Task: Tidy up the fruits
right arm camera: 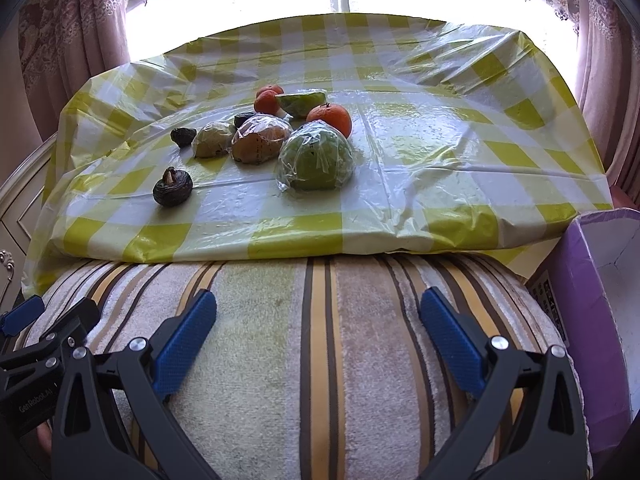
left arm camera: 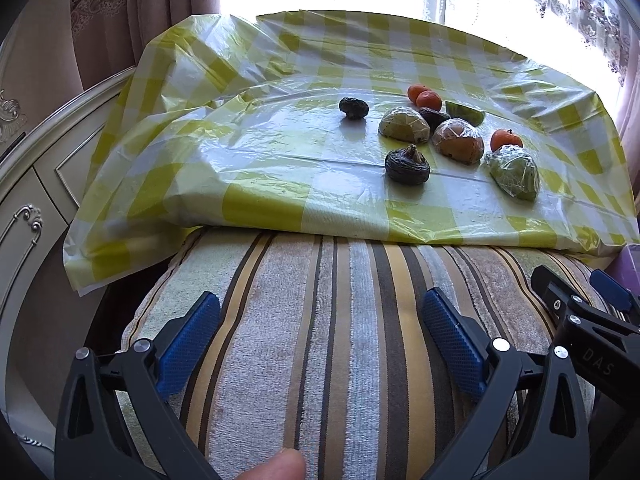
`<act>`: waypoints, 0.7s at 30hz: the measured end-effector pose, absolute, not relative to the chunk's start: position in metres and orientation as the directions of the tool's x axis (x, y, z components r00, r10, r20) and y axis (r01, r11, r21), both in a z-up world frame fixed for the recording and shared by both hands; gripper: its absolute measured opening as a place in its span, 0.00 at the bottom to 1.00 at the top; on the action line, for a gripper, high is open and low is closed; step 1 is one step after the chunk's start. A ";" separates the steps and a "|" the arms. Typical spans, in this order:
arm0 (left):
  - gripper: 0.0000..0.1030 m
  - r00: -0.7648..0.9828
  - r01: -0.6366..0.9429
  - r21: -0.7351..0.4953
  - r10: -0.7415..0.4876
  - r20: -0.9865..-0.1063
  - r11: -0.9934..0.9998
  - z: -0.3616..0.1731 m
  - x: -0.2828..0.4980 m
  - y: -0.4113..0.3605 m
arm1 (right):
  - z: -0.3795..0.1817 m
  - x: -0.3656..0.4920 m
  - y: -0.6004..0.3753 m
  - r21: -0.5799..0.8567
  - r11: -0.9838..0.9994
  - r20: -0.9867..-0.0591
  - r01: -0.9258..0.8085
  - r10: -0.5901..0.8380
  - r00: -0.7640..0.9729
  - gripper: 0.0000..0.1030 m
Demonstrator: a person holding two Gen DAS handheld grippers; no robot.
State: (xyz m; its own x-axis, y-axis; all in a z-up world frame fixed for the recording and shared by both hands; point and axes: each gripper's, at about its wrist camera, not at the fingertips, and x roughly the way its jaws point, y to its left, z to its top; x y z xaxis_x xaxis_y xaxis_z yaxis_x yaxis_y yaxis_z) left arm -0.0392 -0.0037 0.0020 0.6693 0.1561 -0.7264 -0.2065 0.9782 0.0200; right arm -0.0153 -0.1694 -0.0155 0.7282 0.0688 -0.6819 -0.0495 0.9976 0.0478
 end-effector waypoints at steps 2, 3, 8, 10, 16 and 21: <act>0.96 0.660 -0.215 0.031 0.169 -0.732 0.976 0.003 -0.039 -0.005 | -0.014 -0.015 -0.167 0.038 0.998 -0.684 -0.044 0.058 0.727 0.99; 0.96 0.657 -0.219 0.063 0.195 -0.728 0.974 0.003 -0.038 -0.008 | -0.014 -0.016 -0.167 0.039 0.998 -0.684 -0.043 0.058 0.727 0.99; 0.96 0.686 -0.179 0.149 0.232 -0.690 0.972 0.002 -0.040 -0.012 | -0.012 -0.018 -0.163 0.047 0.998 -0.690 -0.048 0.067 0.720 0.99; 0.95 0.646 -0.201 0.012 0.142 -0.750 0.980 0.004 -0.034 0.002 | -0.011 -0.020 -0.161 0.038 0.998 -0.690 -0.048 0.062 0.721 0.99; 0.95 0.716 -0.062 -0.158 -0.066 -0.695 0.986 0.003 -0.026 -0.014 | -0.012 -0.026 -0.161 -0.016 0.999 -0.691 -0.030 0.010 0.722 0.99; 0.95 0.716 -0.050 -0.198 -0.103 -0.690 0.979 0.001 -0.024 -0.010 | -0.011 -0.025 -0.158 -0.023 0.999 -0.687 -0.027 0.003 0.726 0.99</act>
State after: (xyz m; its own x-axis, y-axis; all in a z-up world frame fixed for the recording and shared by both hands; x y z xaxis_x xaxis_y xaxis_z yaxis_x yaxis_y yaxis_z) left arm -0.0244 -0.0099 0.0011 0.7165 -0.1028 -0.6900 -0.0504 0.9789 -0.1982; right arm -0.0250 -0.1583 -0.0105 0.7263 0.0034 -0.6873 -0.0267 0.9994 -0.0233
